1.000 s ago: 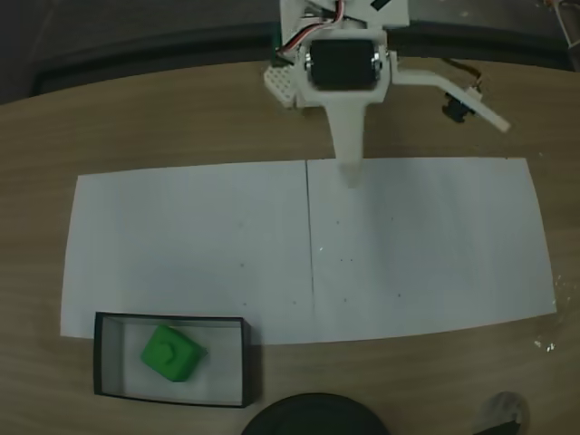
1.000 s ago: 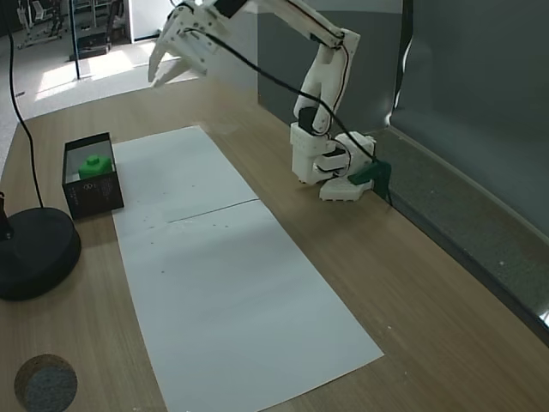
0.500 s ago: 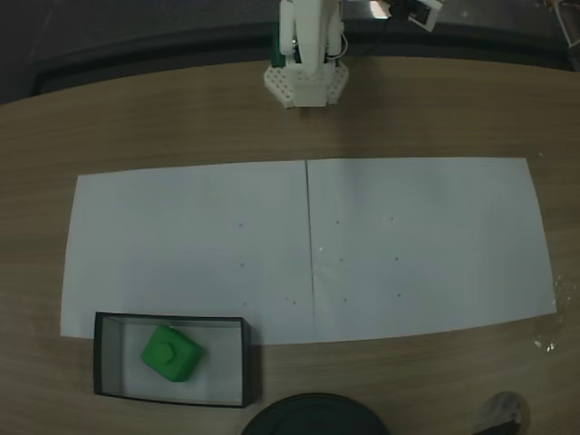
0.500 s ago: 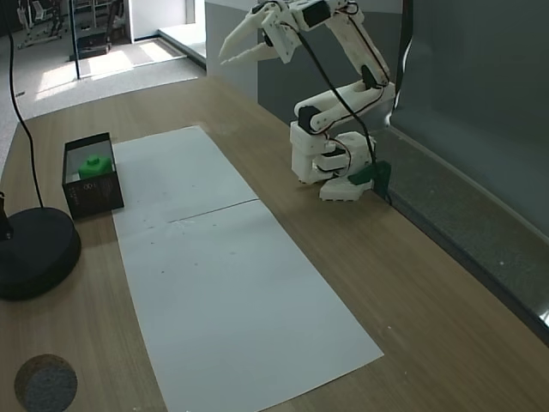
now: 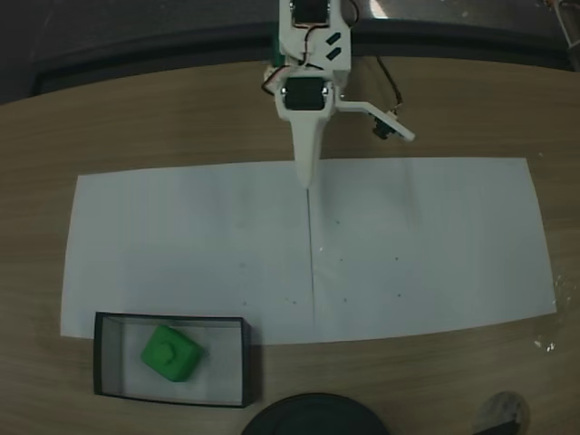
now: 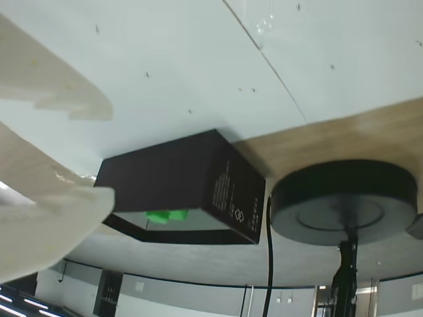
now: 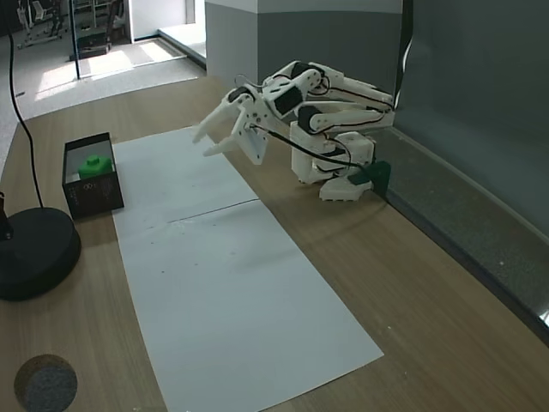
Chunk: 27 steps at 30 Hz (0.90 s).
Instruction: Grab a green square and put it in the box.
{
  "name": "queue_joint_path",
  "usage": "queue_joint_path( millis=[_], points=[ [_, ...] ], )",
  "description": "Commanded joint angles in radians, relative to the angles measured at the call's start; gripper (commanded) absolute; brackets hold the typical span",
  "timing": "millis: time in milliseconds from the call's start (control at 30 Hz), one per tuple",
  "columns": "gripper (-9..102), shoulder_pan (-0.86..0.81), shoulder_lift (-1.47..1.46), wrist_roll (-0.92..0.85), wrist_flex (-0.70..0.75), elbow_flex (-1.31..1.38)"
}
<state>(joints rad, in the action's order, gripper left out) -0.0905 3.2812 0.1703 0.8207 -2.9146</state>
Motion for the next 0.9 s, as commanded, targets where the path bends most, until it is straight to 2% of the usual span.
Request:
queue_joint_path(
  millis=[0,333,633,867],
  points=[
    [0,0.006,0.037,-0.002,-0.023,-0.017],
    [0,0.008,0.19,0.0,0.107,-0.17],
    [0,0.006,0.195,0.003,0.199,-0.163],
    [0,0.063,0.196,-0.002,0.394,-0.107]
  ],
)
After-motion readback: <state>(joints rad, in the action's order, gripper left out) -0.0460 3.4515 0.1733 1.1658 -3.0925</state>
